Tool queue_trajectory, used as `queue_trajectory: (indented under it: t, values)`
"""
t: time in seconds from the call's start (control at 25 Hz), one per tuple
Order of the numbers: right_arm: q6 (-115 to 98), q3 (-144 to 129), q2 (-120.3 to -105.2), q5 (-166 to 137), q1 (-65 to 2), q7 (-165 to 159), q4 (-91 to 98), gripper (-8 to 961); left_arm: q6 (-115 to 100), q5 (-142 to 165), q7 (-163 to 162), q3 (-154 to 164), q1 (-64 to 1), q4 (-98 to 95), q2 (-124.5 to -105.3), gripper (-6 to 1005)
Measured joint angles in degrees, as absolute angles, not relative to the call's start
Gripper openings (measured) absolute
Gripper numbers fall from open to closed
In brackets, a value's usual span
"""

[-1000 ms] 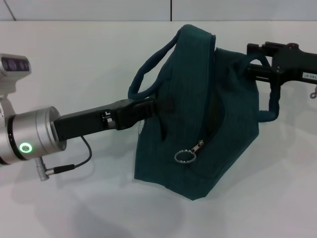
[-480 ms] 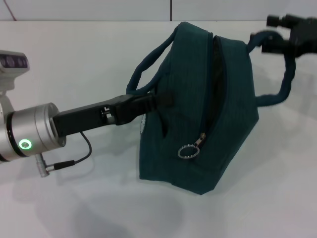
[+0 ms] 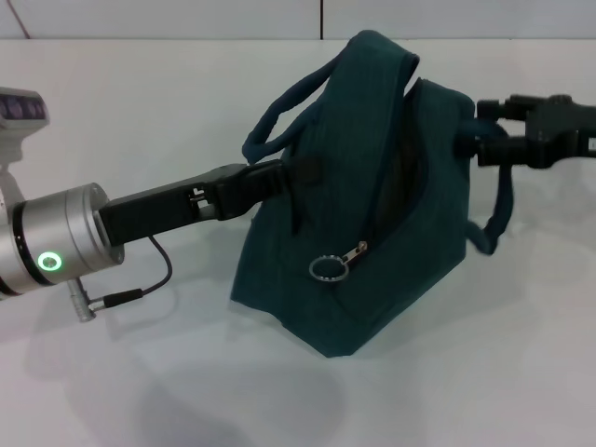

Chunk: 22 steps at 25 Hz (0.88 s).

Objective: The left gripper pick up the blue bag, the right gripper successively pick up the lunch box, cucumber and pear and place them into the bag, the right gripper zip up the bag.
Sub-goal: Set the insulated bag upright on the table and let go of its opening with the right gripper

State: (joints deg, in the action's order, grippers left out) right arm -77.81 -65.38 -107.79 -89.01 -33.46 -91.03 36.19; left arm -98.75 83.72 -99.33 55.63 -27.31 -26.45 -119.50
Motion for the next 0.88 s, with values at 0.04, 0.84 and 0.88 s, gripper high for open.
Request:
queue_trajectory:
  t: [0.04, 0.84, 0.88]
  values:
    - [-78.9, -65.3, -107.65, -89.0, -33.2, -91.4, 36.2, 886, -98.6, 83.7, -99.3, 55.6, -27.3, -26.4, -119.48, 54]
    - [-86.9, -58.7, -103.37, -94.9, -34.8, -101.5, 42.1, 886, -97.7, 82.8, -99.3, 55.6, -27.3, -26.5, -119.61, 56]
    - [-86.5, -58.4, -103.37, -95.1, -34.8, -101.5, 42.3, 886, -97.7, 82.8, -99.3, 55.6, -27.3, -26.4, -119.62, 56]
